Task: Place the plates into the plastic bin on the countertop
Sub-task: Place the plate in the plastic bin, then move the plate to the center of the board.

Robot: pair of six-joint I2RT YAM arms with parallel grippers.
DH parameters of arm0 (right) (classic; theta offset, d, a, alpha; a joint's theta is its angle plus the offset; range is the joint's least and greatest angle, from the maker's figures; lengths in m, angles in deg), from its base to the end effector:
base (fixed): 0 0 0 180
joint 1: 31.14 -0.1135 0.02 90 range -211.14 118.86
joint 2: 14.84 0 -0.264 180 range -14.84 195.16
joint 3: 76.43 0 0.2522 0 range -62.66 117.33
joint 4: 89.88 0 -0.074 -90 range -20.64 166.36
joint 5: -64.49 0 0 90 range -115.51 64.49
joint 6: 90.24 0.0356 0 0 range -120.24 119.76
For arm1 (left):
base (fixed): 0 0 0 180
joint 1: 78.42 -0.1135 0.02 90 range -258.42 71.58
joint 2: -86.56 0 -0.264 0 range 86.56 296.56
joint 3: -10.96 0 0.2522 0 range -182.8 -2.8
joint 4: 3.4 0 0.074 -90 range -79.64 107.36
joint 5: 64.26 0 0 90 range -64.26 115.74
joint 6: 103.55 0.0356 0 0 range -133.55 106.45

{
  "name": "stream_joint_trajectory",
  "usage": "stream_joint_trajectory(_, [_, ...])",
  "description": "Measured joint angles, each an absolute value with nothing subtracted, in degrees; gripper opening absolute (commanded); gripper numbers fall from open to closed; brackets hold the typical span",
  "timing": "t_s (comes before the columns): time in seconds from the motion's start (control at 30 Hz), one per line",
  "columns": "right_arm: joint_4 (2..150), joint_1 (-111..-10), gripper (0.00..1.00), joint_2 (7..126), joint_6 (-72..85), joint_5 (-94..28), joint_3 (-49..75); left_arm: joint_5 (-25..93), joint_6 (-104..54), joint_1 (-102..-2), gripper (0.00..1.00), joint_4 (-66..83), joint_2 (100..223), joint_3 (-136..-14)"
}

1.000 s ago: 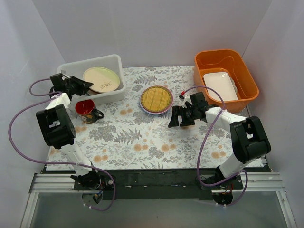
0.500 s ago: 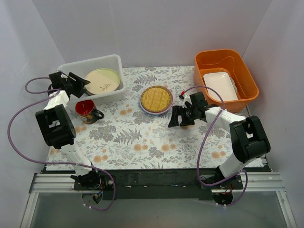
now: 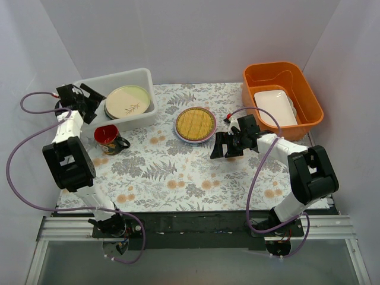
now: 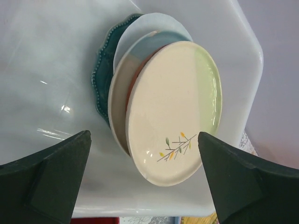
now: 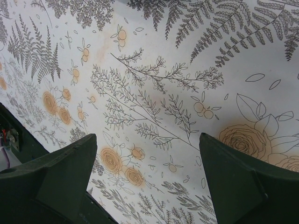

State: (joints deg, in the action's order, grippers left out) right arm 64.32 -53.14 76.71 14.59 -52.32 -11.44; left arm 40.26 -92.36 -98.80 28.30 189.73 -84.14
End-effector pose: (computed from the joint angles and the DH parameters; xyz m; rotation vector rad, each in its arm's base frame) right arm 0.2882 0.1338 0.1809 -0.3641 2.5174 0.8462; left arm 0.3905 0.1355 0.2658 -1.7134 1.6443 -0.8059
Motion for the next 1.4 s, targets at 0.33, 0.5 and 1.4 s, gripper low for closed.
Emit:
stream_joint_trajectory(0.33, [64.3, -53.1, 0.97, 76.6, 14.6, -52.3, -11.4, 33.1, -88.3, -88.9, 0.98, 30.1, 183.8, -87.1])
stream_joint_trajectory(0.5, [64.4, -53.1, 0.97, 76.6, 14.7, -52.3, -11.4, 31.9, -86.8, -84.7, 0.98, 30.7, 183.3, -87.3])
stream_joint_trajectory(1.4, [64.5, -53.1, 0.88, 76.6, 16.6, -50.8, -11.4, 28.0, -83.9, -56.1, 0.84, 32.7, 185.4, -89.7])
